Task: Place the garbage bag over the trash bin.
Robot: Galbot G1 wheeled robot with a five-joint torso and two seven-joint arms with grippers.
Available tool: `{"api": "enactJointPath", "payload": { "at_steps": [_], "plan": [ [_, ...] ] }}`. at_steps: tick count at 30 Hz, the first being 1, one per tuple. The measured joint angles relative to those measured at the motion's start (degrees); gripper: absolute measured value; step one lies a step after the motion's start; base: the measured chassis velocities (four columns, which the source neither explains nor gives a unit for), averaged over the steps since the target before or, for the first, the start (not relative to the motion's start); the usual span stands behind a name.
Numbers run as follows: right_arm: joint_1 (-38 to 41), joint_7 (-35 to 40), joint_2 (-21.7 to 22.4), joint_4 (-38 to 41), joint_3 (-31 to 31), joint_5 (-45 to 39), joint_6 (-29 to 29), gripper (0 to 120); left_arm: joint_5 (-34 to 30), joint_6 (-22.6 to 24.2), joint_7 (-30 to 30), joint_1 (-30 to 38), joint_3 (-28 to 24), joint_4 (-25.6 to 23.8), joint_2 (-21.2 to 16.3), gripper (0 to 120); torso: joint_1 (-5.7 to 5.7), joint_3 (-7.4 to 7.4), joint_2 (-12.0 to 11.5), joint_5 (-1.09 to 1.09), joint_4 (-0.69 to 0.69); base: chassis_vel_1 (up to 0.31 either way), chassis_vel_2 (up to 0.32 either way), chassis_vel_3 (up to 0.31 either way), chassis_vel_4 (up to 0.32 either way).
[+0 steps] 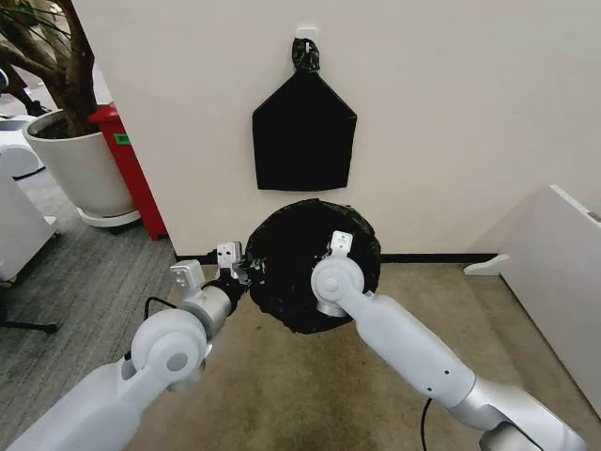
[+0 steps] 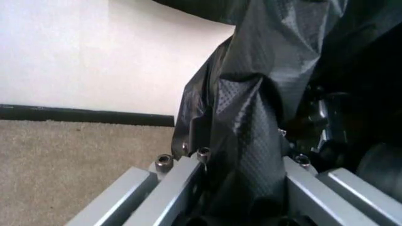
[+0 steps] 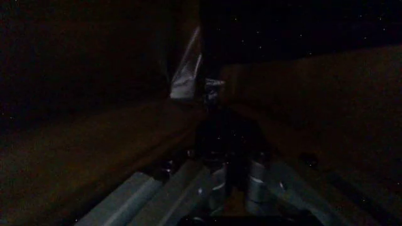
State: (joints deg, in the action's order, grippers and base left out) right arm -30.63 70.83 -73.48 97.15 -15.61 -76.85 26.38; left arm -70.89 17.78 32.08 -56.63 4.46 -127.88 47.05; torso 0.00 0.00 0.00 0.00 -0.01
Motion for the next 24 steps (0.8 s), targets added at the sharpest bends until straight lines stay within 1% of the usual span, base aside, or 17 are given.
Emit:
{"api": "enactJointPath", "payload": {
  "at_steps": [7, 11, 12, 15, 18, 20, 21, 23, 24],
  "plan": [
    [-0.1, -0.7, -0.5, 6.4, -2.2, -2.1, -1.2, 0, 1.3, -0.1, -0.2, 0.7, -1.7, 2.1, 0.6, 0, 0.00, 0.00, 0.0, 0.00, 0.00, 0.000, 0.000, 0.000, 0.000],
    [0.3, -1.2, 0.1, 11.1, -3.5, -3.5, -1.3, 0, 1.6, -0.1, -0.3, 1.7, -1.9, 4.2, 0.8, 0, 0.00, 0.00, 0.0, 0.00, 0.01, 0.000, 0.000, 0.000, 0.000],
    [0.3, -1.2, 0.1, 11.1, -3.5, -3.5, -1.3, 0, 1.6, -0.1, -0.3, 1.7, -1.9, 4.2, 0.8, 0, 0.00, 0.00, 0.0, 0.00, 0.01, 0.000, 0.000, 0.000, 0.000],
    [0.6, -1.3, 1.4, 15.5, -4.2, -4.7, -1.3, 0, 1.2, 0.1, 0.3, 2.3, -1.9, 6.1, 1.2, 0, 0.00, 0.00, 0.0, 0.00, 0.01, 0.000, 0.000, 0.000, 0.000],
    [0.6, -2.8, 3.4, 20.0, -4.4, -5.9, -1.3, 0, -0.7, 0.7, 2.2, 2.9, -1.9, 7.4, 1.7, 0, 0.00, 0.00, 0.0, 0.00, 0.01, 0.000, 0.000, 0.000, 0.000],
    [0.4, -3.5, 4.0, 21.1, -4.2, -6.1, -1.3, 0, -1.3, 0.8, 2.9, 3.0, -1.9, 7.6, 1.8, 0, 0.00, 0.00, 0.0, 0.00, 0.02, 0.000, 0.000, 0.000, 0.000],
    [0.2, -4.8, 4.8, 22.4, -3.8, -6.2, -1.3, 0, -2.0, 1.1, 3.7, 3.2, -2.0, 7.9, 2.0, 0, 0.00, 0.00, 0.0, 0.00, 0.02, 0.000, 0.000, 0.000, 0.000],
    [-2.7, -13.2, 8.9, 28.0, -0.9, -4.0, -1.6, 0, -3.9, 1.6, 5.9, 3.6, -2.1, 9.1, 2.5, 0, 0.00, 0.00, 0.0, 0.01, 0.01, 0.000, 0.000, 0.000, 0.000],
    [-4.0, -15.8, 10.1, 29.6, 0.4, -2.6, -1.8, 0, -4.5, 1.8, 6.7, 3.7, -2.1, 9.5, 2.6, 0, 0.00, 0.00, 0.0, 0.02, 0.01, 0.000, 0.000, 0.000, 0.000]
  ]
}}
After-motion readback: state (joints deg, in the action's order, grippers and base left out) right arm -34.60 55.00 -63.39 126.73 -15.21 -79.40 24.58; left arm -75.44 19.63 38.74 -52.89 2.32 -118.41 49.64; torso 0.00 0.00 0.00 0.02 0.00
